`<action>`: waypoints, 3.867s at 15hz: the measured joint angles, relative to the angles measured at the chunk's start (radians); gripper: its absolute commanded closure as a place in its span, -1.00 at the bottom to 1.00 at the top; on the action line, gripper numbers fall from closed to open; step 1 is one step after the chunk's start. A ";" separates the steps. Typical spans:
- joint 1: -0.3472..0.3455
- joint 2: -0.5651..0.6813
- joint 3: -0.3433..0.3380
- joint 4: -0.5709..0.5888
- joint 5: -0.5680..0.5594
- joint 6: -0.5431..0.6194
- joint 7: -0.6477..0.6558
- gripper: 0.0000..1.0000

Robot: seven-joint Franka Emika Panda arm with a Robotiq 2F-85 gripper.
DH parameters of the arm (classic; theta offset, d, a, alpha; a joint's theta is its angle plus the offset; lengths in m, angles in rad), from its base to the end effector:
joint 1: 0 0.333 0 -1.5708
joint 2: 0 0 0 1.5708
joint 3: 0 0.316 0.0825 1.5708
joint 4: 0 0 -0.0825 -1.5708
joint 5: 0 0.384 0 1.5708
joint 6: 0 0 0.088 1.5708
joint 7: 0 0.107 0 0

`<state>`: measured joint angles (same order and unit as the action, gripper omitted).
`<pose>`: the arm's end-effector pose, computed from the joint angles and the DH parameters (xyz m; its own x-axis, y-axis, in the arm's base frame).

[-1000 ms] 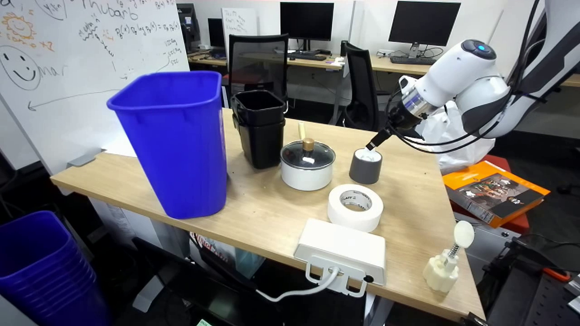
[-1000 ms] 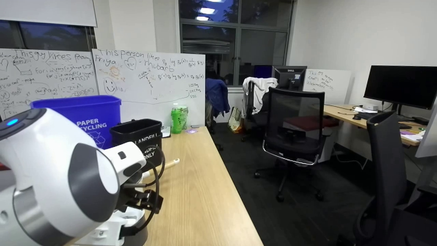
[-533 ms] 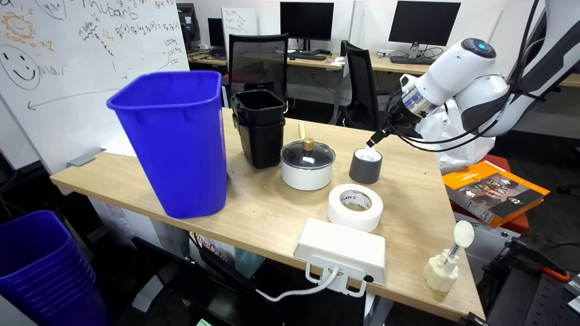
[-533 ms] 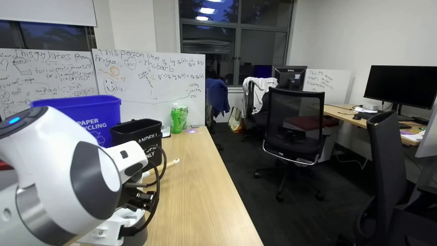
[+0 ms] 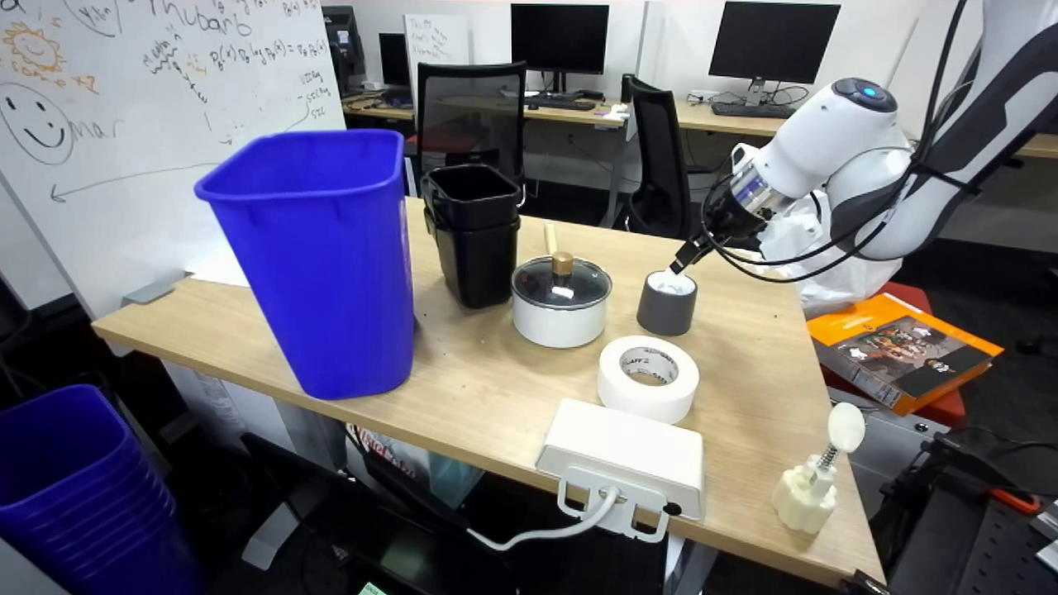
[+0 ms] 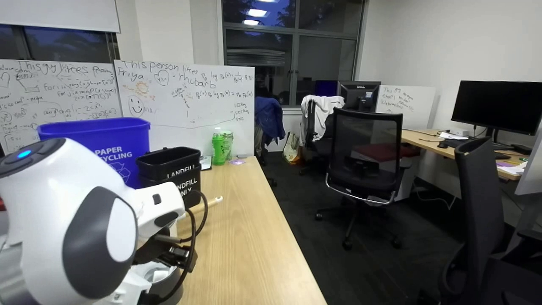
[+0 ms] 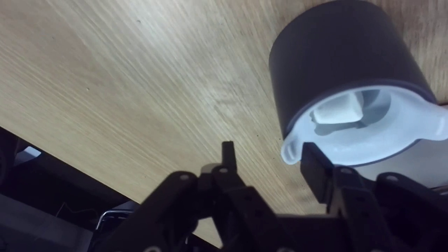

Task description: Remove the white object from the grey masking tape.

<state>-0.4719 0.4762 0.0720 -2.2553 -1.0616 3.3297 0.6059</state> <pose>0.5252 -0.1208 0.1998 0.8562 0.0775 0.5108 0.0599 -0.9969 0.0509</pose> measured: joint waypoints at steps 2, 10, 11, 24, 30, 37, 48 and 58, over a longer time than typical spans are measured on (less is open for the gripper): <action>0.036 0.000 -0.015 -0.033 0.175 0.001 -0.128 -0.94; 0.114 0.003 -0.025 -0.112 0.685 0.047 -0.494 -1.00; 0.121 0.007 -0.023 -0.114 0.716 0.063 -0.508 -1.00; 0.121 0.055 0.031 -0.036 0.782 0.124 -0.514 0.05; 0.091 0.064 0.052 -0.047 0.754 0.123 -0.513 -0.96; 0.033 0.064 0.092 -0.079 0.731 0.123 -0.513 -1.00; -0.109 0.067 0.225 -0.097 0.628 0.102 -0.477 -0.96; -0.257 0.101 0.310 -0.088 0.519 0.076 -0.484 -0.27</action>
<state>-0.7287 0.5776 0.3816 -2.3429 -0.5423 3.4053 0.1219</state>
